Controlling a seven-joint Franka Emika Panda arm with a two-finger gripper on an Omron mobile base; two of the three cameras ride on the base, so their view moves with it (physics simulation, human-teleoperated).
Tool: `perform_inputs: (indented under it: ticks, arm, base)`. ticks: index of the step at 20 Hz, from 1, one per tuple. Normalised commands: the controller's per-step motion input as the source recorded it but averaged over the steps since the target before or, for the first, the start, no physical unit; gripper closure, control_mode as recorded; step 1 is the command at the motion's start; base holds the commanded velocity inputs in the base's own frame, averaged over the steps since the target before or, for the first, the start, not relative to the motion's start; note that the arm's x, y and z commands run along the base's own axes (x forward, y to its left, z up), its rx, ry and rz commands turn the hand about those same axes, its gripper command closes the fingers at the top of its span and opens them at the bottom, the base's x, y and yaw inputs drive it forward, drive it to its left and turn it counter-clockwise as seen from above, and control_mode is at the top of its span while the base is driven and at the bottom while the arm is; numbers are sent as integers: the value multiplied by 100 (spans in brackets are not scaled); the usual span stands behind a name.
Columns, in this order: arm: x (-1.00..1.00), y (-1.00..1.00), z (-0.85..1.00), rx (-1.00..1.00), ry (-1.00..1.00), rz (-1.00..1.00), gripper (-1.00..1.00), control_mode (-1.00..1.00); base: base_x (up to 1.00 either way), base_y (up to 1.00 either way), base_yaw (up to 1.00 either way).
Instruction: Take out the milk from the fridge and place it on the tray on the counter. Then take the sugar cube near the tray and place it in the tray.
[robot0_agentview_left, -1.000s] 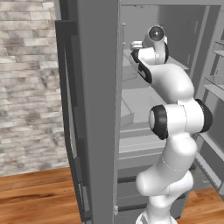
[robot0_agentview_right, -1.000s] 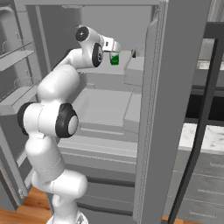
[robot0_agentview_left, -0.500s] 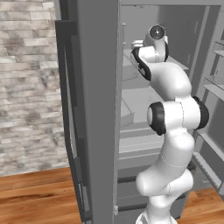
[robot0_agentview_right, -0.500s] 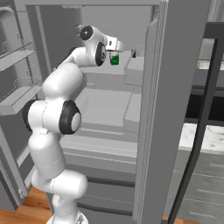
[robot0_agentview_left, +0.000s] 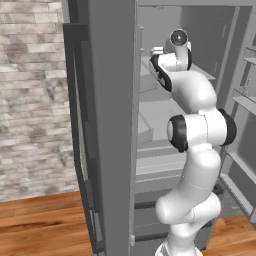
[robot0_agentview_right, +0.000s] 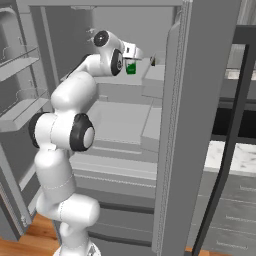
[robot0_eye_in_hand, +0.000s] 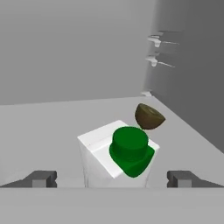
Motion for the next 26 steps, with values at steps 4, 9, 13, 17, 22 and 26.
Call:
perform_inputs:
  ticks: [4,9,13,17,22,26]
  arm:
    - [10,-4,-11,0,0,0,-100,-100]
    - [17,0,-16,0,0,0,100,-100]
    - [7,-4,-3,0,0,0,100,-100]
    - [0,-6,-1,0,0,0,100,-100]
    - [-64,0,0,0,-8,0,100,-100]
    - [-100,9,2,0,-22,0,100,-100]
  base:
    - [0,0,0]
    - [0,0,0]
    - [0,0,0]
    - [0,0,0]
    - [0,0,0]
    - [0,0,0]
